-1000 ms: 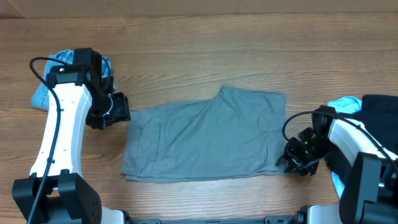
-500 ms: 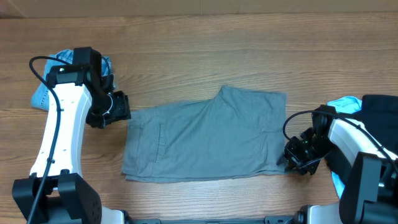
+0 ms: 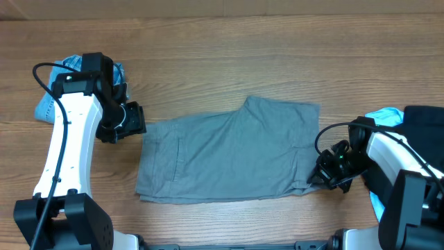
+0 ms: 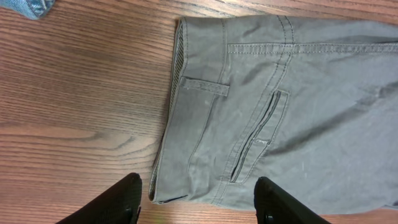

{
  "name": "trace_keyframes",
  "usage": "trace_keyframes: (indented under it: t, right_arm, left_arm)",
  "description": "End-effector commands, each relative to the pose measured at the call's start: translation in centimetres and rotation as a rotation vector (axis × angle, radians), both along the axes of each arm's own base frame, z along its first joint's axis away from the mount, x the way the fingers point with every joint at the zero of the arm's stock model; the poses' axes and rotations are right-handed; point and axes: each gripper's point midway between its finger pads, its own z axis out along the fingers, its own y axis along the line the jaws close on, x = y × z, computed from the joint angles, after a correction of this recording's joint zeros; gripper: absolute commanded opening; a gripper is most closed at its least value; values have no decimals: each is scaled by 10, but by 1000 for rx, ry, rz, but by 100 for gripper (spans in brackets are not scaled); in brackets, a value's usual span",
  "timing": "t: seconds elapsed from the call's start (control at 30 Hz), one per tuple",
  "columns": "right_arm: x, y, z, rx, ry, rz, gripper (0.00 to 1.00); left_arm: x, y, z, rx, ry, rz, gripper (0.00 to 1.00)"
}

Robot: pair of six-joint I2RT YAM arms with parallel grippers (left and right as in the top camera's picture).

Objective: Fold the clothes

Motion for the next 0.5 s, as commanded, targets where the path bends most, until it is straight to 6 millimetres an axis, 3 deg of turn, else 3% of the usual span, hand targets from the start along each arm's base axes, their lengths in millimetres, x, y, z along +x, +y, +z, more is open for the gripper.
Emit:
trace_keyframes:
  t: [0.0, 0.2, 0.27, 0.47]
  right_arm:
    - [17, -3, 13, -4, -71, 27, 19]
    - [15, -1, 15, 3, -59, 28, 14]
    - [12, 0, 15, 6, -46, 32, 25]
    - [5, -3, 14, -11, -29, 56, 32]
  left_arm:
    - [3, -2, 4, -5, -17, -26, 61]
    - [2, -2, 4, -6, -16, -27, 61]
    - [2, -2, 4, -5, -15, -26, 61]
    - [2, -2, 4, -6, -15, -26, 61]
